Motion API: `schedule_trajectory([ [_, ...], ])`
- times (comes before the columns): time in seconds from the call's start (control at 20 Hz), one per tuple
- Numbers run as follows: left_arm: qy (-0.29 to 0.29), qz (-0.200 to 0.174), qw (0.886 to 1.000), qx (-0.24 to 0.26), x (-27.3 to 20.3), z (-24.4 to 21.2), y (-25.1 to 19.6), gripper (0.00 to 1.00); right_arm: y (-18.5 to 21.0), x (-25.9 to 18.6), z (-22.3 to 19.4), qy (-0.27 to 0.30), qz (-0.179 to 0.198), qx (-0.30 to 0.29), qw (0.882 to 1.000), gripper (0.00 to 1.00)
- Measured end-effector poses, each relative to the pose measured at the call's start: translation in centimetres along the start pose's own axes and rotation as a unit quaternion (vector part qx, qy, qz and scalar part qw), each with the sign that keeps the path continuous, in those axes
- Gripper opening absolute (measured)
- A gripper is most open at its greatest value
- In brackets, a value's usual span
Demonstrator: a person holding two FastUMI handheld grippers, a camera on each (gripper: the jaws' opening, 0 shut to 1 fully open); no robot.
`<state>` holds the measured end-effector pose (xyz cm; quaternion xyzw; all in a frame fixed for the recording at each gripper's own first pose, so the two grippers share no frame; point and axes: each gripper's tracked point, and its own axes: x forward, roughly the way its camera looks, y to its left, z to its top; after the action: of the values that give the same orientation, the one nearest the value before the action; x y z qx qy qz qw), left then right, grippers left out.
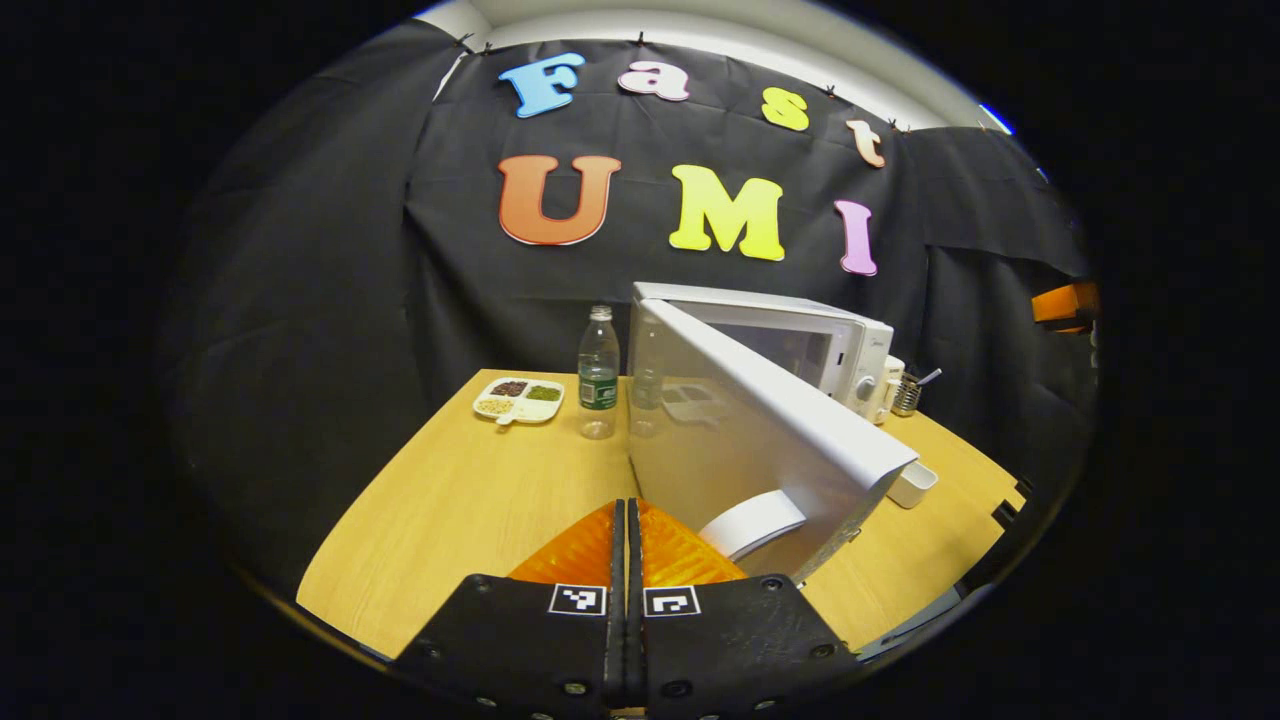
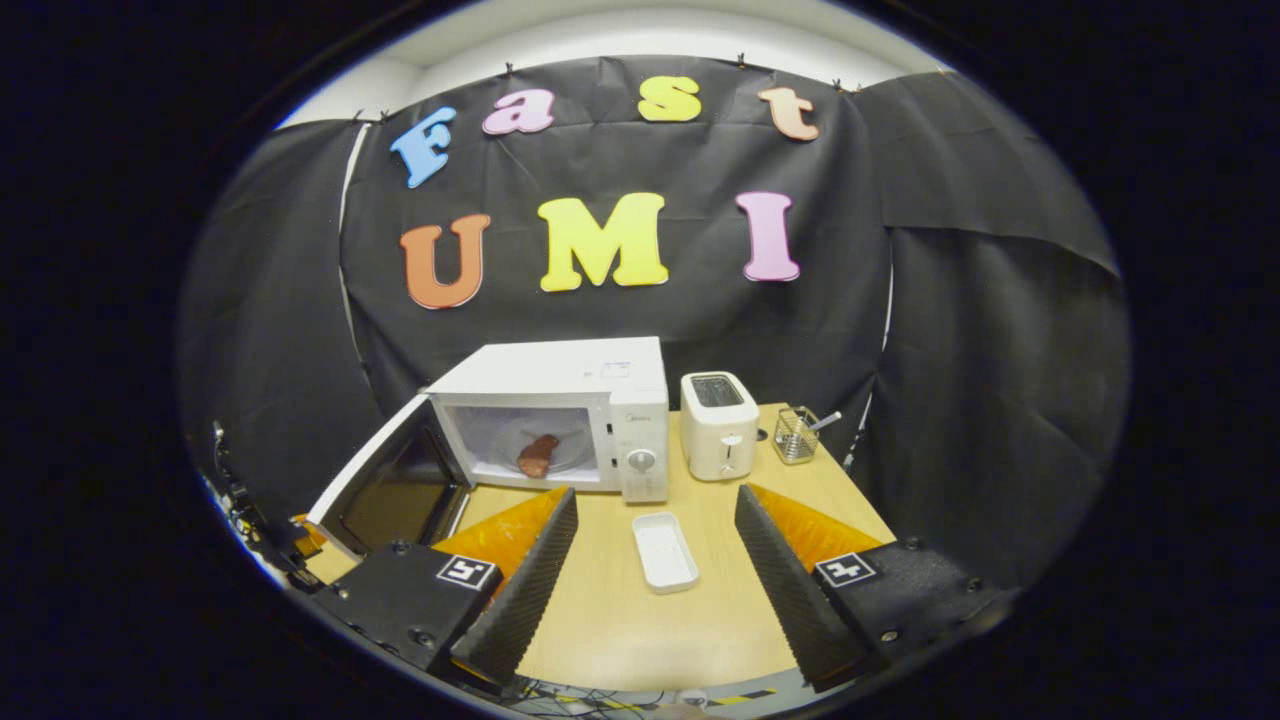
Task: Open the microwave oven with the left hand, put the food in, and close the microwave oven.
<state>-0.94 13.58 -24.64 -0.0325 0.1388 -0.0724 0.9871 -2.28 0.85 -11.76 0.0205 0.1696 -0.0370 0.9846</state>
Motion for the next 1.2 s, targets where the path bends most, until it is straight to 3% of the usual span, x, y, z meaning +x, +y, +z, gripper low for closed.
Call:
schedule_trajectory([
  [0.55, -0.007, -0.108, 0.994, 0.017, 5.0, 1.3, -14.6, 0.00, -7.1, 0.5, -0.9, 0.021, -0.027, 0.018, 0.999, 1.00],
  [0.9, -0.012, -0.143, 0.989, 0.043, 10.5, 2.6, -19.7, 0.00, -12.2, 0.5, -0.1, 0.023, -0.060, 0.027, 0.998, 1.00],
  [1.2, -0.015, -0.153, 0.987, 0.051, 14.1, 3.7, -21.9, 0.00, -14.2, 1.4, -0.1, 0.028, -0.073, 0.041, 0.996, 1.00],
])
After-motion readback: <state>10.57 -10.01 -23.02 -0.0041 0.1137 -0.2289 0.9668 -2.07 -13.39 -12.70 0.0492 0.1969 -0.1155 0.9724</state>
